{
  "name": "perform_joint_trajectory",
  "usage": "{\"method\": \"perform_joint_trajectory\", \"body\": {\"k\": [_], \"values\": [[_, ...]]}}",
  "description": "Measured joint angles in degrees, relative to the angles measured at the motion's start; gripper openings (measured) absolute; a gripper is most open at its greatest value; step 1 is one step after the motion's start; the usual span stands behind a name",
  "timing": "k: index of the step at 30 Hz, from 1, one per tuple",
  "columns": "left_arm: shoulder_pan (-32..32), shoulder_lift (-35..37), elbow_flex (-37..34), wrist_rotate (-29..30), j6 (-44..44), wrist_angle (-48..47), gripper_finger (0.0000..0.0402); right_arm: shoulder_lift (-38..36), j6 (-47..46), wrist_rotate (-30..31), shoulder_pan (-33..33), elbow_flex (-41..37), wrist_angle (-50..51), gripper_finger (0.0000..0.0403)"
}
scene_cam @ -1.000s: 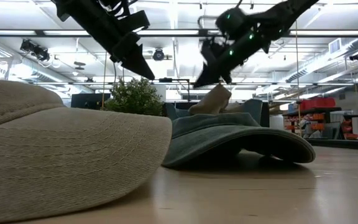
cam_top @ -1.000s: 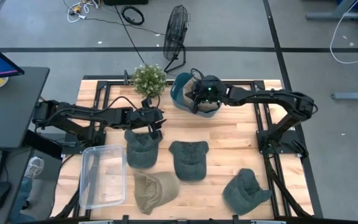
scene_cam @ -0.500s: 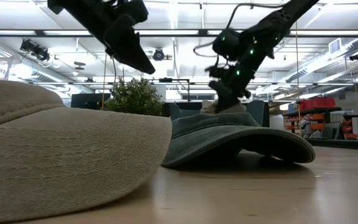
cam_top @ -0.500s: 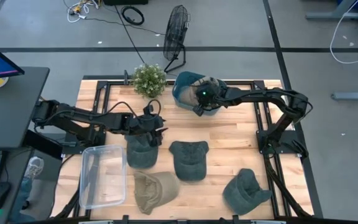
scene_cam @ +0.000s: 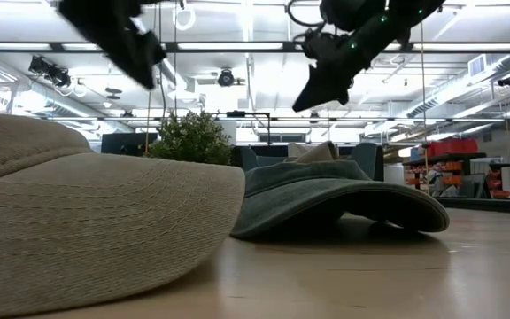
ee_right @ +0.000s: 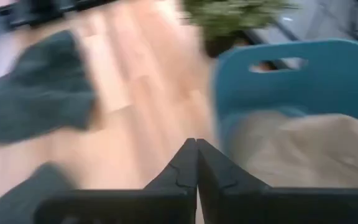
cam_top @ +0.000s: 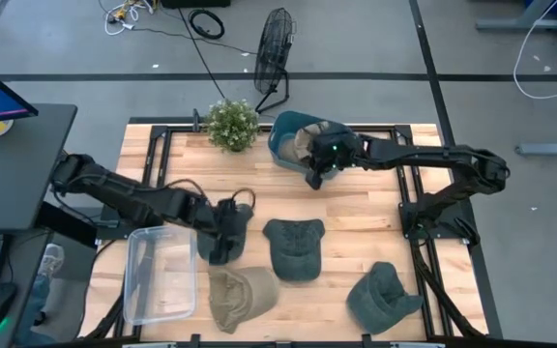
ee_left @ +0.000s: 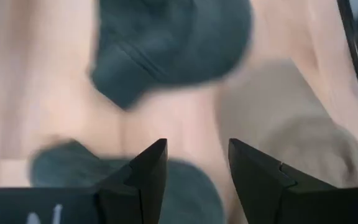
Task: Pick & Place hat
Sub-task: Put the brown cap into the blue bin
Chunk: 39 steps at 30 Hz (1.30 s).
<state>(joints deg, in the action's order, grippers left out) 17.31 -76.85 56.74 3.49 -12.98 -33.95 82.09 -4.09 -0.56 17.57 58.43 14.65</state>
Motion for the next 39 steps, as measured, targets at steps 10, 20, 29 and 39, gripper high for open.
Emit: {"method": "perform_joint_trajectory", "body": {"k": [10, 20, 29, 39], "values": [[9.61, -1.62, -4.77, 0.12, -2.88, 8.23, 0.0174, 0.76, 5.11, 3.55, -11.36, 0.00, 0.87, 0.0079], [9.37, -9.63, -4.64, -6.32, -1.43, 14.60, 0.0182, 0.76, 7.57, 8.11, -18.21, 0.00, -0.65, 0.0166], [9.23, -11.87, -4.58, -9.63, -0.93, 15.31, 0.0216, 0.77, 6.65, 8.10, -18.42, 0.00, -0.90, 0.0182], [8.13, -19.70, -4.62, -9.65, -1.19, 16.86, 0.0153, 0.77, 6.09, 8.09, -18.43, 0.00, -0.99, 0.0169]]}}
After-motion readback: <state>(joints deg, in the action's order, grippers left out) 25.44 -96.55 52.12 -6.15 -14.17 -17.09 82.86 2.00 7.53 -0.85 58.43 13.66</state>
